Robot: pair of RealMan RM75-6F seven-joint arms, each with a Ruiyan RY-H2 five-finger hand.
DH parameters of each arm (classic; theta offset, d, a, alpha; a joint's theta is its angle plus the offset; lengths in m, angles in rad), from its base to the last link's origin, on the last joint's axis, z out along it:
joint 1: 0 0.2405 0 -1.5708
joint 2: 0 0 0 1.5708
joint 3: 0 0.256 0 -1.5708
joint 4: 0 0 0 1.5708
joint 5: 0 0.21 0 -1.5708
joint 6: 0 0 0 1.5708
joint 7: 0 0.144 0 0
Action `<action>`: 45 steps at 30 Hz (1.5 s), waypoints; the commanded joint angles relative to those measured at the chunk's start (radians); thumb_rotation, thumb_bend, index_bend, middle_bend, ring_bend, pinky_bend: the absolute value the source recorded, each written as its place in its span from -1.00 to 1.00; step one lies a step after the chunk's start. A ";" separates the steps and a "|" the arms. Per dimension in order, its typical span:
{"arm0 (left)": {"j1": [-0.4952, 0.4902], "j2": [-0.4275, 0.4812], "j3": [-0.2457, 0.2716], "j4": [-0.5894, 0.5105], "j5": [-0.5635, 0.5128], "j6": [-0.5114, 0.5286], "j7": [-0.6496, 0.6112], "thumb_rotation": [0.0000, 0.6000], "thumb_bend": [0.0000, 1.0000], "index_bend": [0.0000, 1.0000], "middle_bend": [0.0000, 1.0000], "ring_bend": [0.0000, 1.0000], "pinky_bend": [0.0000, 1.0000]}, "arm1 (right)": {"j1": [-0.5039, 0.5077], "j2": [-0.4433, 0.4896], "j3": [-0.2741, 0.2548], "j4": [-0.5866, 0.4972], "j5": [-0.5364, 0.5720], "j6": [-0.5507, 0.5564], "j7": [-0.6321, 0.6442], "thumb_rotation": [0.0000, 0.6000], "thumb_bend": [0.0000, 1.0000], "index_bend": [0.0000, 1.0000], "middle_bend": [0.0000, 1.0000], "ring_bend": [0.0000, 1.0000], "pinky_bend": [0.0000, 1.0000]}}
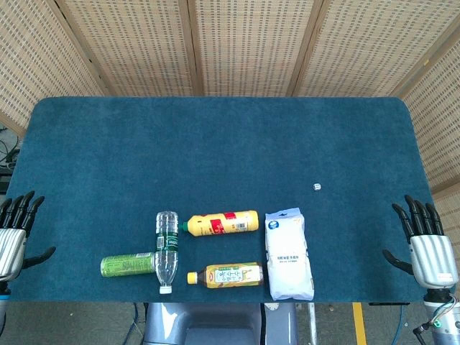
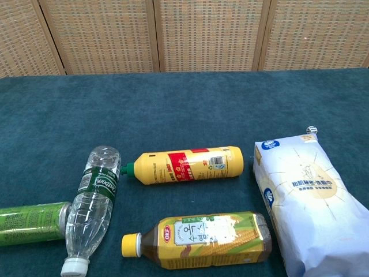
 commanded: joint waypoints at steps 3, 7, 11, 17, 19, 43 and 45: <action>0.001 0.001 0.001 0.000 0.001 0.002 -0.002 1.00 -0.71 -1.00 -1.00 -1.00 -1.00 | 0.000 0.002 -0.003 -0.001 -0.005 -0.004 -0.004 1.00 -0.64 -0.80 -1.00 -1.00 -0.94; 0.002 0.002 0.001 -0.001 0.002 0.003 -0.003 1.00 -0.71 -1.00 -1.00 -1.00 -1.00 | -0.001 0.002 -0.004 -0.004 -0.004 -0.007 -0.005 1.00 -0.64 -0.80 -1.00 -1.00 -0.94; 0.002 0.001 0.000 0.002 0.000 0.001 -0.007 1.00 -0.71 -1.00 -1.00 -1.00 -1.00 | 0.002 0.002 -0.002 -0.004 -0.004 -0.012 -0.007 1.00 -0.64 -0.80 -1.00 -1.00 -0.94; -0.001 -0.001 0.001 0.007 -0.003 -0.008 -0.009 1.00 -0.71 -1.00 -1.00 -1.00 -1.00 | 0.004 0.000 -0.001 -0.005 0.002 -0.023 -0.016 1.00 -0.64 -0.80 -1.00 -1.00 -0.94; 0.000 0.000 0.000 0.006 -0.004 -0.006 -0.010 1.00 -0.70 -1.00 -1.00 -1.00 -1.00 | 0.005 -0.002 0.000 -0.006 0.003 -0.025 -0.020 1.00 -0.64 -0.80 -1.00 -1.00 -0.94; 0.008 0.004 0.000 0.001 -0.009 0.001 -0.006 1.00 -0.71 -1.00 -1.00 -1.00 -1.00 | 0.007 0.006 -0.003 -0.025 0.004 -0.044 -0.052 1.00 -0.64 -0.80 -1.00 -1.00 -0.94; 0.008 0.004 -0.001 0.001 -0.009 0.002 -0.007 1.00 -0.71 -1.00 -1.00 -1.00 -1.00 | 0.008 0.007 -0.002 -0.028 0.004 -0.045 -0.055 1.00 -0.64 -0.80 -1.00 -1.00 -0.94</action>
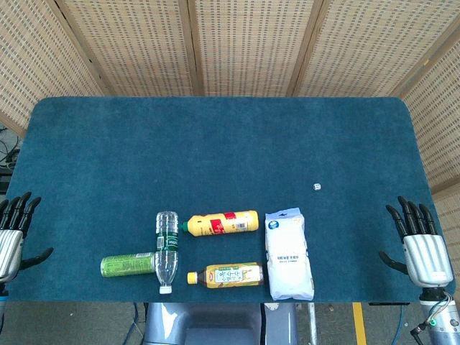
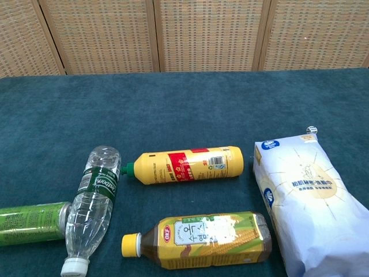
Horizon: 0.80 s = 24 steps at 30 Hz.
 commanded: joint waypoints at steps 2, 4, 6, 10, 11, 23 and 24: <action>0.001 0.000 0.001 0.001 0.002 0.001 -0.002 1.00 -0.71 -1.00 -1.00 -1.00 -1.00 | 0.002 0.000 0.002 -0.005 0.002 -0.002 -0.004 1.00 -0.64 -0.80 -1.00 -1.00 -0.94; 0.000 0.000 0.002 0.002 0.001 -0.002 -0.004 1.00 -0.71 -1.00 -1.00 -1.00 -1.00 | 0.003 0.001 0.004 -0.008 0.004 -0.005 -0.006 1.00 -0.64 -0.80 -1.00 -1.00 -0.94; -0.002 -0.001 0.002 0.003 -0.001 -0.007 -0.003 1.00 -0.71 -1.00 -1.00 -1.00 -1.00 | 0.007 0.002 0.007 -0.012 0.006 -0.011 -0.007 1.00 -0.64 -0.80 -1.00 -1.00 -0.94; -0.005 -0.002 0.002 0.004 -0.001 -0.013 -0.001 1.00 -0.71 -1.00 -1.00 -1.00 -1.00 | 0.030 0.015 0.019 -0.041 0.013 -0.039 -0.035 1.00 -0.64 -0.80 -1.00 -1.00 -0.94; -0.004 -0.002 0.002 0.004 0.000 -0.012 -0.001 1.00 -0.71 -1.00 -1.00 -1.00 -1.00 | 0.039 0.022 0.024 -0.055 0.015 -0.051 -0.052 1.00 -0.64 -0.80 -1.00 -1.00 -0.94; -0.003 0.001 0.004 0.003 0.008 -0.006 -0.013 1.00 -0.70 -1.00 -1.00 -1.00 -1.00 | 0.190 0.071 0.145 -0.182 0.140 -0.217 -0.265 1.00 -0.63 -0.74 -1.00 -1.00 -0.94; -0.003 0.001 0.003 0.003 0.008 -0.006 -0.014 1.00 -0.70 -1.00 -1.00 -1.00 -1.00 | 0.205 0.071 0.156 -0.187 0.157 -0.233 -0.285 1.00 -0.62 -0.72 -1.00 -1.00 -0.94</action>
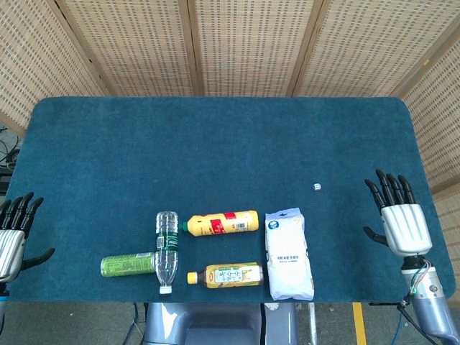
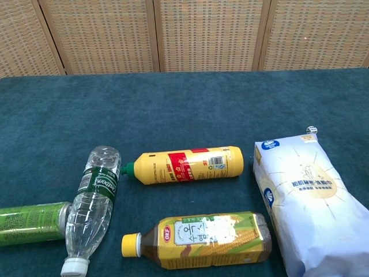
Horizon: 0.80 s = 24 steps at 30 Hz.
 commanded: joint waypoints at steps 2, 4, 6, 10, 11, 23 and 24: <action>0.000 0.000 -0.001 0.001 -0.002 -0.001 -0.002 1.00 -0.71 -1.00 -1.00 -1.00 -1.00 | 0.068 0.006 0.051 -0.028 0.073 -0.069 -0.085 1.00 -0.61 -0.67 -1.00 -1.00 -0.94; 0.000 0.000 -0.002 0.002 -0.005 -0.001 -0.003 1.00 -0.71 -1.00 -1.00 -1.00 -1.00 | 0.097 -0.003 0.071 -0.025 0.095 -0.088 -0.113 1.00 -0.61 -0.64 -1.00 -1.00 -0.93; 0.000 0.000 -0.003 0.003 -0.006 -0.002 -0.005 1.00 -0.71 -1.00 -1.00 -1.00 -1.00 | 0.126 -0.018 0.089 -0.012 0.118 -0.105 -0.142 1.00 -0.60 -0.59 -0.99 -1.00 -0.92; 0.000 0.001 -0.004 0.003 -0.006 0.000 -0.006 1.00 -0.71 -1.00 -1.00 -1.00 -1.00 | 0.182 -0.053 0.110 0.023 0.167 -0.148 -0.194 1.00 -0.58 -0.48 -0.91 -1.00 -0.87; 0.000 0.001 -0.004 0.004 -0.006 -0.001 -0.007 1.00 -0.71 -1.00 -1.00 -1.00 -1.00 | 0.195 -0.062 0.113 0.034 0.177 -0.158 -0.208 1.00 -0.58 -0.47 -0.89 -1.00 -0.86; -0.006 -0.002 -0.006 0.012 -0.018 -0.017 -0.012 1.00 -0.71 -1.00 -1.00 -1.00 -1.00 | 0.349 -0.181 0.130 0.206 0.369 -0.306 -0.347 1.00 -0.49 -0.30 -0.76 -0.95 -0.80; -0.006 -0.002 -0.006 0.012 -0.018 -0.017 -0.012 1.00 -0.71 -1.00 -1.00 -1.00 -1.00 | 0.355 -0.188 0.131 0.216 0.380 -0.313 -0.349 1.00 -0.48 -0.30 -0.76 -0.95 -0.80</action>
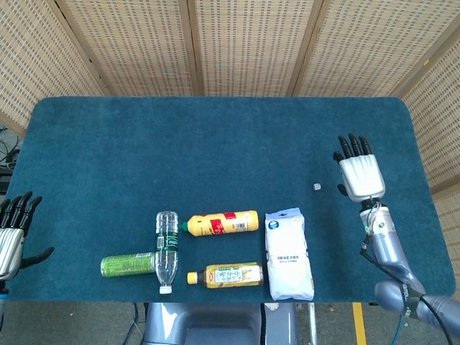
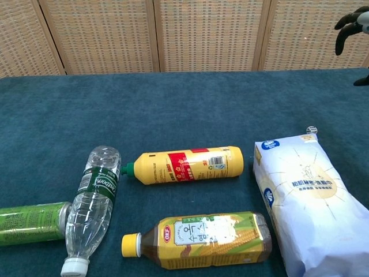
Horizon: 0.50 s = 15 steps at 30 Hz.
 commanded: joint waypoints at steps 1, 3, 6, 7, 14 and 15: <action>0.000 0.001 0.000 0.001 0.000 -0.001 -0.002 1.00 -0.71 -1.00 -1.00 -1.00 -1.00 | 0.032 -0.038 0.001 0.051 0.052 -0.038 -0.020 1.00 -0.48 -0.29 -0.76 -0.94 -0.79; -0.001 0.001 0.001 0.001 0.001 -0.001 -0.004 1.00 -0.71 -1.00 -1.00 -1.00 -1.00 | 0.049 -0.058 -0.002 0.090 0.076 -0.058 -0.026 1.00 -0.48 -0.28 -0.74 -0.93 -0.77; -0.002 0.000 0.003 0.003 0.002 -0.005 -0.004 1.00 -0.71 -1.00 -1.00 -1.00 -1.00 | 0.064 -0.082 -0.010 0.130 0.093 -0.074 -0.022 1.00 -0.48 -0.23 -0.70 -0.90 -0.76; -0.003 0.000 0.003 0.003 0.003 -0.007 -0.004 1.00 -0.71 -1.00 -1.00 -1.00 -1.00 | 0.068 -0.090 -0.014 0.145 0.096 -0.080 -0.018 1.00 -0.48 -0.22 -0.70 -0.90 -0.76; -0.007 -0.004 0.001 0.006 -0.002 -0.014 0.000 1.00 -0.71 -1.00 -1.00 -1.00 -1.00 | 0.092 -0.146 -0.037 0.240 0.122 -0.119 0.011 1.00 -0.48 -0.22 -0.70 -0.90 -0.75; -0.007 -0.005 0.002 0.006 -0.002 -0.013 0.001 1.00 -0.71 -1.00 -1.00 -1.00 -1.00 | 0.095 -0.157 -0.042 0.251 0.126 -0.127 0.019 1.00 -0.48 -0.22 -0.70 -0.90 -0.75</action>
